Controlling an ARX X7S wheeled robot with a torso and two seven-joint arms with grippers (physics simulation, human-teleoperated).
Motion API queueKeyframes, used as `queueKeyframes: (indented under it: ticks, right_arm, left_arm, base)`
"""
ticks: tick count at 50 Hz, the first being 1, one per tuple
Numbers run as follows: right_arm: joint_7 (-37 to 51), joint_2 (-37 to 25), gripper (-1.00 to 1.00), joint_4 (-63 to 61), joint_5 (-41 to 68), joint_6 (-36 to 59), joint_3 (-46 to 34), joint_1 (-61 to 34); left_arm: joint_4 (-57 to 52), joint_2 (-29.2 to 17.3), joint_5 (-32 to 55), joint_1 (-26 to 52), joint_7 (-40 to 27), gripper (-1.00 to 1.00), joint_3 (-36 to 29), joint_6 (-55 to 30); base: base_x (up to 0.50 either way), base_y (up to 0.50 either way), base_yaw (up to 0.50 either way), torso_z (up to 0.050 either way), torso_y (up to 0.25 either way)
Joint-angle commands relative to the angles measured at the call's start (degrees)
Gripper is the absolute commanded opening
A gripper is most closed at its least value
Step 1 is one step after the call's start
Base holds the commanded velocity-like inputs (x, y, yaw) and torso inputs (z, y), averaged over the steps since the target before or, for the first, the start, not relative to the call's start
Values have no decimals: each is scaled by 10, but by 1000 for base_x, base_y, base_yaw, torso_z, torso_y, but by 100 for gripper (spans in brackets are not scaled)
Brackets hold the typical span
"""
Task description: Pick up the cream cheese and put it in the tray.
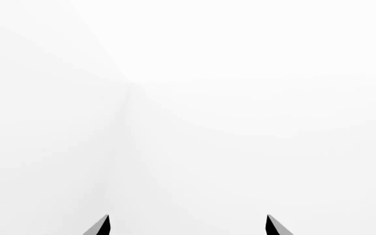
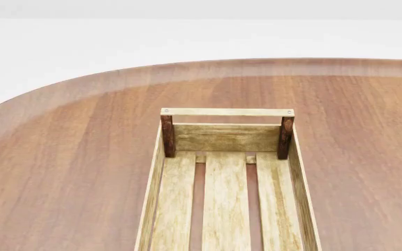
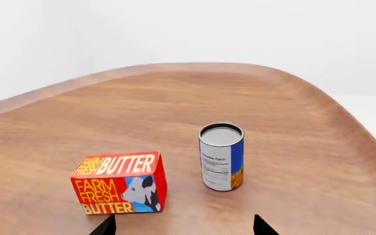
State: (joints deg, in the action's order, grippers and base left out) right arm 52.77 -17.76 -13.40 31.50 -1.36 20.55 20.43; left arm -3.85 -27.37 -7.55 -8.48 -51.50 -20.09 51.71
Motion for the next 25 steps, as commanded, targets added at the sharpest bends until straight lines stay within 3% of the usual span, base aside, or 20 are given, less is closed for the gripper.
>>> queueKeyframes:
  ticks: [1, 25]
  right_arm:
    - [-2, -4, 100, 8, 9, 9, 3, 3]
    - [-13, -12, 100, 39, 36, 36, 1, -1]
  left_arm:
    - [4, 0, 1, 3, 0, 100, -3, -1]
    - [1, -3, 6, 5, 2, 100, -8, -9]
  base:
    - [0, 0, 0, 0, 0]
    - [0, 0, 0, 0, 0]
